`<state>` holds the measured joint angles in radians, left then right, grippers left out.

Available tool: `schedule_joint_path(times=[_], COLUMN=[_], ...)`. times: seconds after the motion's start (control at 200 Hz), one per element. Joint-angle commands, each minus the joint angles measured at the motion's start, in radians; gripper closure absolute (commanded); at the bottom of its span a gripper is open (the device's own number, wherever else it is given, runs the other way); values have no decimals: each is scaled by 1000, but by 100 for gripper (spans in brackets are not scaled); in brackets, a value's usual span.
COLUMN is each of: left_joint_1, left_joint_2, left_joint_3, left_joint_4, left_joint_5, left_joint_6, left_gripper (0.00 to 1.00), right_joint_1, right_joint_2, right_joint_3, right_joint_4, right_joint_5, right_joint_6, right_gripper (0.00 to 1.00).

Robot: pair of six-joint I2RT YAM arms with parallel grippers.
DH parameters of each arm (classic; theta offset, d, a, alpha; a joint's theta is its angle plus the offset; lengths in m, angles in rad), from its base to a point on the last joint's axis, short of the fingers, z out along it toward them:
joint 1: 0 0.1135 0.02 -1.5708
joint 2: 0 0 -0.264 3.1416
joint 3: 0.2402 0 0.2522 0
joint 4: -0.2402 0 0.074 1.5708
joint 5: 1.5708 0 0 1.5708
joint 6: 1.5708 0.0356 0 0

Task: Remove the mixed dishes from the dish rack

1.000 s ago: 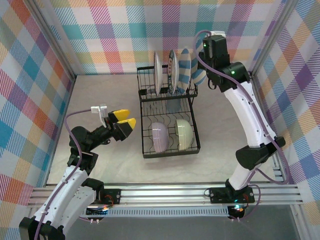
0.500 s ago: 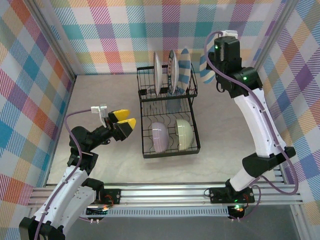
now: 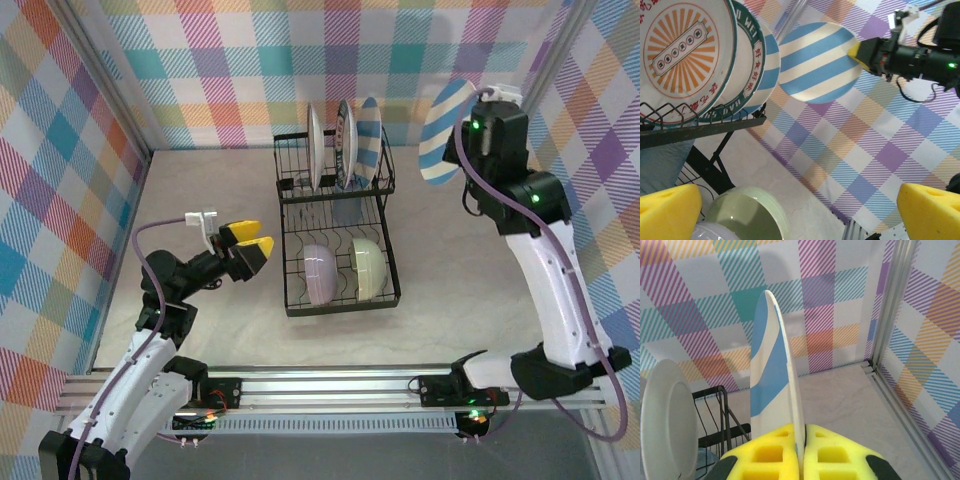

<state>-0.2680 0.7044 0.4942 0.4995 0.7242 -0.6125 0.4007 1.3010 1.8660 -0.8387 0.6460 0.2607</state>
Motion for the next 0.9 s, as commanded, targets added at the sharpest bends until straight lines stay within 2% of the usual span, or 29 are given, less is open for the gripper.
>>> schedule_joint_path(times=[0.0, 0.115, 0.245, 0.465, 0.745, 0.895], left_joint_1=[-10, -10, -10, -10, -10, -10], left_joint_2=[4, 9, 17, 41, 167, 222], left_joint_3=[21, 28, 69, 137, 301, 365], left_joint_4=[3, -20, -153, -279, -567, -639], left_joint_5=[23, 9, -30, -52, -70, -65], left_joint_6=[19, 25, 75, 96, 95, 83], left_gripper=[0, 0, 0, 0, 0, 0], right_joint_1=[-9, -13, -18, -20, -19, -20], right_joint_2=[-77, -150, -247, -365, -507, -579], right_joint_3=[-31, -84, -167, -250, -338, -397], right_joint_4=[17, -7, -28, -99, -146, -149], right_joint_5=[-22, -45, -83, -158, -265, -343], right_joint_6=[59, 103, 161, 236, 298, 324], right_gripper=[100, 100, 100, 100, 100, 100])
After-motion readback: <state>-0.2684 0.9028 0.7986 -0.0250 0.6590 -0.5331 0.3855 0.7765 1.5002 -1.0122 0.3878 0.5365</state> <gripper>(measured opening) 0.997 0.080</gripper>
